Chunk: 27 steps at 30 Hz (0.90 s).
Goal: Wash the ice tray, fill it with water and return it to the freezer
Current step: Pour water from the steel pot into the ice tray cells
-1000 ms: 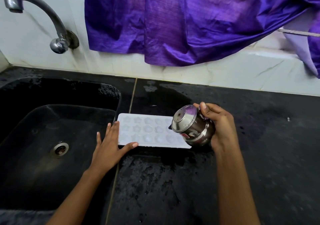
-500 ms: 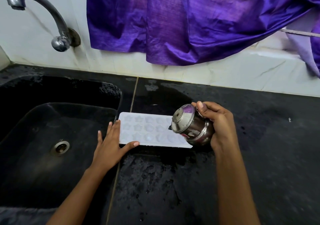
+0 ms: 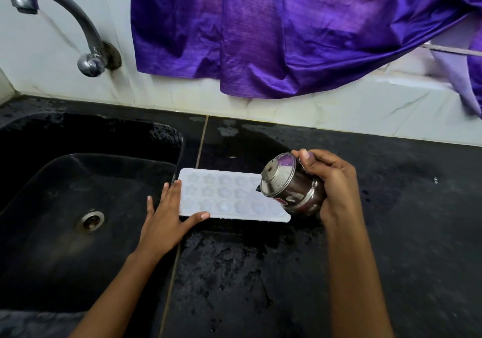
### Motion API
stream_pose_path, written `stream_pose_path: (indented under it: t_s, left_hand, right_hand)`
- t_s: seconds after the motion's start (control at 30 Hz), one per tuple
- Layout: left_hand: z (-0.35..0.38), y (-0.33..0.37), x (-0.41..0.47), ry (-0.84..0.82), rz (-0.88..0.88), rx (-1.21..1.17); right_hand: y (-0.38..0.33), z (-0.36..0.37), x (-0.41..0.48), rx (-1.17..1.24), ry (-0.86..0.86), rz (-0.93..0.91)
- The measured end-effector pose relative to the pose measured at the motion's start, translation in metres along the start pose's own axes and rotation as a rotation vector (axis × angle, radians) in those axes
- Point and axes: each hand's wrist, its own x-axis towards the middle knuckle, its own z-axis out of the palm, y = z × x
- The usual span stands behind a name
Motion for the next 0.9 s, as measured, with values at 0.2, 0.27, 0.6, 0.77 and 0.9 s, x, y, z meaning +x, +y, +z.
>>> stream_pose_path:
  t_s: [0.2, 0.27, 0.6, 0.77, 0.9]
  left_hand:
    - [0.0, 0.0, 0.001, -0.003, -0.002, -0.001]
    - [0.0, 0.0, 0.001, -0.002, 0.0, 0.0]
    - [0.0, -0.001, 0.0, -0.005, 0.001, 0.003]
    - [0.0, -0.002, 0.001, -0.005, 0.001, 0.019]
    - [-0.001, -0.001, 0.001, -0.011, 0.001, 0.027]
  right_hand:
    - [0.004, -0.001, 0.002, 0.021, 0.001, 0.025]
    - [0.006, -0.001, 0.004, 0.067, 0.002, 0.05]
    - [0.013, 0.01, 0.007, 0.205, -0.012, 0.125]
    - [0.018, 0.018, 0.006, 0.159, -0.044, 0.109]
    - [0.018, 0.024, 0.004, 0.118, -0.054, 0.108]
